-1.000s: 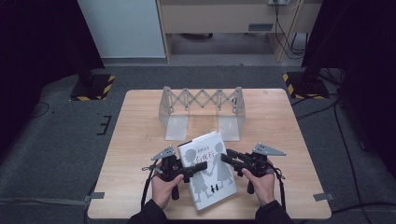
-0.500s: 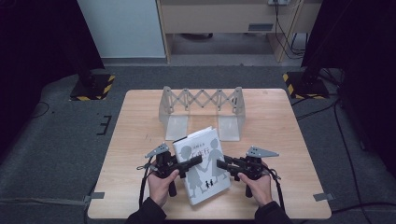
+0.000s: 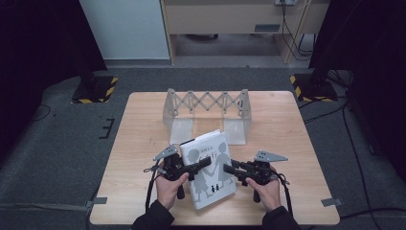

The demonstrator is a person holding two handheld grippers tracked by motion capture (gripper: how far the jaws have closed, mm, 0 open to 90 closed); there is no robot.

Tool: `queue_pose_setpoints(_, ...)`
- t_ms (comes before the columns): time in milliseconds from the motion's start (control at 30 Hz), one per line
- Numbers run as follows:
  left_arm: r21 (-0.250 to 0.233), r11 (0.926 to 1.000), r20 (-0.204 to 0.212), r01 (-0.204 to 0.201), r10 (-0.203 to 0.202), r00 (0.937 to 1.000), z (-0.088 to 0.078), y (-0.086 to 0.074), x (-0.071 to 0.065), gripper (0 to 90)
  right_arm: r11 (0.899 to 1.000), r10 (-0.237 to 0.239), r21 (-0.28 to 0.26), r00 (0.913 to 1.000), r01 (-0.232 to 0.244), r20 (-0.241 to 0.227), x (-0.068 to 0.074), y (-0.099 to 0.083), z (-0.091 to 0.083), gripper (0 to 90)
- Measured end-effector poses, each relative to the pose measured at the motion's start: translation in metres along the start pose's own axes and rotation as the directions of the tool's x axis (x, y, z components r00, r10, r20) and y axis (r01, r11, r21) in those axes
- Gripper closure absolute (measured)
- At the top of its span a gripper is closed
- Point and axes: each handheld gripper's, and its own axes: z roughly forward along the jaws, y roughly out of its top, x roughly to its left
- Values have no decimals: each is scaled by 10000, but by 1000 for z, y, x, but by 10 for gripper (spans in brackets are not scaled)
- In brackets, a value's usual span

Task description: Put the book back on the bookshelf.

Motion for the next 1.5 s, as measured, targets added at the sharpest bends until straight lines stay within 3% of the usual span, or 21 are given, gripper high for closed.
queue_pose_setpoints(67, -111, 9999, 25, -3, 3, 10000, -2, 2, -1, 481, 10000, -11, -41, 10000, 11, -29, 0, 0, 1, 623)
queue_pose_setpoints(133, -124, 9996, -21, -257, 257, 9997, -5, 6, -4, 487, 10000, -45, -78, 10000, 44, -80, 2, 1, 2, 620)
queue_pose_setpoints(267, 18, 9988, -58, -498, 498, 9987, -8, 9, -8, 499, 9998, -109, -157, 9998, 106, -189, 5, 4, 4, 505)
queue_pose_setpoints(400, 141, 9991, -274, -394, 397, 9988, -13, 14, -10, 500, 9998, -131, -148, 9987, 139, 502, -5, 7, -9, 432)
queue_pose_setpoints(467, 193, 9990, -441, -409, 417, 9982, -18, 18, -11, 501, 9999, -90, -96, 9917, 104, 1284, -15, 7, -20, 399)
queue_pose_setpoints(500, 179, 9990, -583, -412, 421, 9974, -21, 21, -11, 502, 9999, -98, -10, 9844, 101, 1758, -20, 6, -26, 388)
queue_pose_setpoints(567, 197, 9987, -802, -470, 485, 9956, -25, 25, -12, 503, 9988, -379, 398, 9595, 279, 2793, -29, 5, -37, 375)
queue_pose_setpoints(667, 309, 9977, -1241, -607, 641, 9902, -33, 32, -14, 504, 9972, -262, 744, 9342, -4, 3557, -40, 0, -48, 364)
queue_pose_setpoints(733, 401, 9968, -1513, -697, 750, 9856, -39, 37, -14, 504, 9935, -391, 1135, 9078, -94, 4176, -46, -2, -54, 342)
queue_pose_setpoints(800, 415, 9962, -1708, -771, 831, 9818, -44, 40, -13, 504, 9877, -646, 1555, 8683, -146, 4918, -53, -4, -60, 329)
queue_pose_setpoints(867, 413, 9951, -2024, -897, 962, 9746, -49, 44, -13, 504, 9842, -845, 1770, 8495, -106, 5208, -58, -5, -64, 305)
queue_pose_setpoints(900, 420, 9945, -2132, -959, 1027, 9716, -51, 46, -13, 504, 9800, -948, 1982, 8319, -186, 5468, -61, -5, -66, 297)
queue_pose_setpoints(933, 405, 9940, -2279, -1014, 1080, 9677, -53, 48, -12, 503, 9754, -1108, 2195, 8223, -176, 5581, -63, -6, -68, 295)
queue_pose_setpoints(1033, 309, 9926, -2702, -1174, 1214, 9551, -60, 54, -11, 504, 9597, -1556, 2801, 7824, -250, 6031, -70, -9, -72, 279)
queue_pose_setpoints(1100, 271, 9914, -2929, -1283, 1306, 9472, -65, 59, -9, 504, 9509, -1666, 3063, 7625, -434, 6252, -75, -12, -73, 242)
queue_pose_setpoints(1133, 229, 9913, -3043, -1293, 1301, 9436, -66, 61, -8, 504, 9459, -1693, 3201, 7608, -531, 6265, -78, -14, -74, 236)
queue_pose_setpoints(1233, 112, 9900, -3329, -1406, 1363, 9331, -72, 69, -5, 504, 9393, -1669, 3333, 7403, -814, 6512, -85, -18, -76, 200)
queue_pose_setpoints(1333, 31, 9883, -3632, -1528, 1435, 9206, -76, 77, -1, 504, 9476, -1495, 3082, 7361, -841, 6602, -87, -20, -77, 181)
queue_pose_setpoints(1400, -92, 9878, -3777, -1551, 1402, 9152, -77, 83, 2, 504, 9499, -1602, 3041, 7240, -716, 6709, -89, -21, -77, 168)
queue_pose_setpoints(1500, -282, 9874, -3941, -1555, 1320, 9095, -76, 91, 8, 504, 9544, -1597, 2923, 7235, -607, 6716, -90, -23, -76, 133)
